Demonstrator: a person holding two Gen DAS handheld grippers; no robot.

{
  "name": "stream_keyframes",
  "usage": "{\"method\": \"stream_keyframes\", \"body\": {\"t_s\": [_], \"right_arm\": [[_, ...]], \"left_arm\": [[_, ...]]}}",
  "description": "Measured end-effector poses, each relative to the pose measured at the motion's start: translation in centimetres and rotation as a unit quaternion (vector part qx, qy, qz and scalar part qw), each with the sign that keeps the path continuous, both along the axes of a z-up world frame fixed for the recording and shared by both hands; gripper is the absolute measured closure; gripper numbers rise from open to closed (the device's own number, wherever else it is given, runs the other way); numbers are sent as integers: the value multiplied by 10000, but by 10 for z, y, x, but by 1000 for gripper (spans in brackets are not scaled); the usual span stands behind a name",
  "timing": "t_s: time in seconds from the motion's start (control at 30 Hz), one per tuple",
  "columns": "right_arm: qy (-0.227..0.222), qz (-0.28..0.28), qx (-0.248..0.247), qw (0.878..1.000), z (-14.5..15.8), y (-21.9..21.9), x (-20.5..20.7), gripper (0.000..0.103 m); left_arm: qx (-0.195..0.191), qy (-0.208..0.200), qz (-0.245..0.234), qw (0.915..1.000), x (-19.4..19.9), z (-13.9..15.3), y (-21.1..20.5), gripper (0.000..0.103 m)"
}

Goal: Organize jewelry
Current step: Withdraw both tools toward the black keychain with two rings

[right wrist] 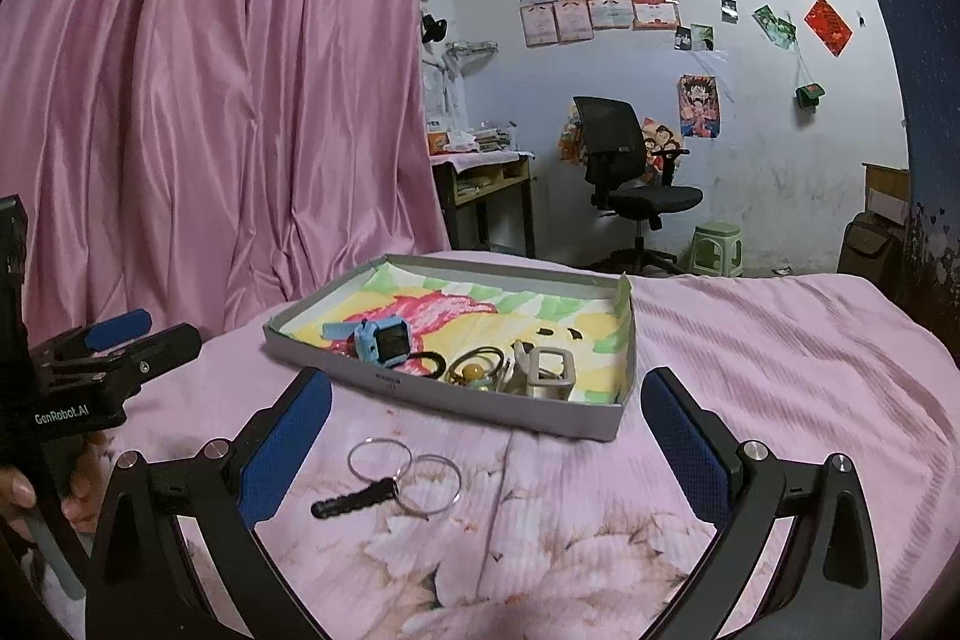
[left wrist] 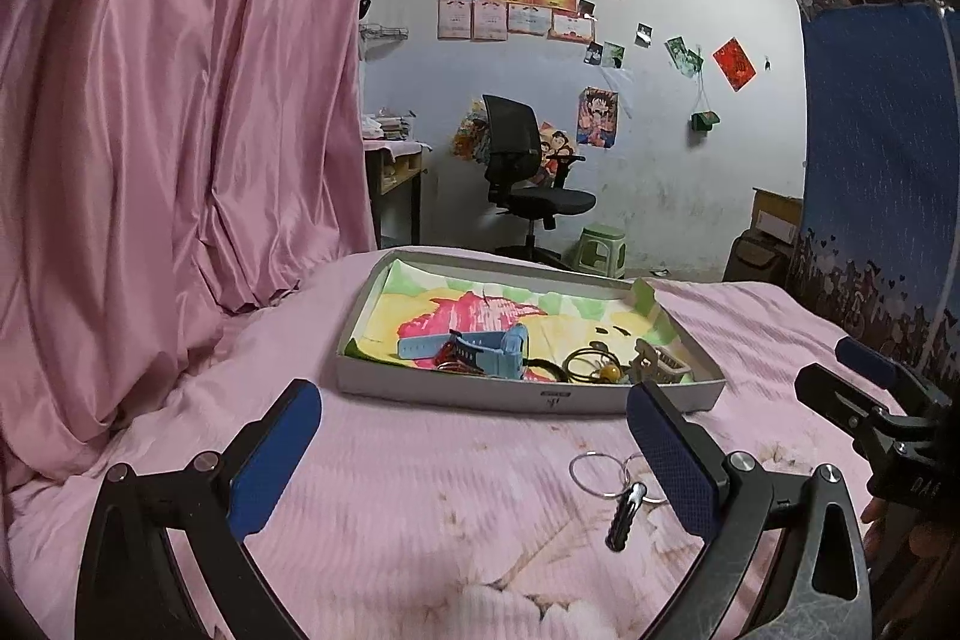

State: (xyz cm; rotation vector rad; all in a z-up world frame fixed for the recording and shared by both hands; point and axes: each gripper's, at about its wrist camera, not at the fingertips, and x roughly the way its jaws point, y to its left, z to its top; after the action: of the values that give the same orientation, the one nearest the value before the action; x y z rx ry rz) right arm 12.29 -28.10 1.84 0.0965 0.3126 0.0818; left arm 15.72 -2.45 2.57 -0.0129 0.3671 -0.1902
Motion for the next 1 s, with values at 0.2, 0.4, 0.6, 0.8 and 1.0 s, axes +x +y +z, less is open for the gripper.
{"method": "stream_keyframes", "body": {"t_s": [0.2,0.4,0.6,0.8,1.0], "right_arm": [[33,-20,-39,10000,-1,-4,-4,1],[189,-7,-96,9998,-4,-5,0,1],[547,29,-97,9985,-13,-6,13,1],[943,101,-141,9954,-23,-6,24,2],[1225,204,-105,9922,-31,-5,32,19]], "left_arm": [[48,23,-34,10000,-1,-3,-2,0],[79,183,-95,9998,1,-8,-5,0],[23,604,-195,9980,11,-16,-5,0],[-160,1175,-389,9922,25,-29,-2,0],[-318,1497,-645,9861,34,-38,-2,1]]}}
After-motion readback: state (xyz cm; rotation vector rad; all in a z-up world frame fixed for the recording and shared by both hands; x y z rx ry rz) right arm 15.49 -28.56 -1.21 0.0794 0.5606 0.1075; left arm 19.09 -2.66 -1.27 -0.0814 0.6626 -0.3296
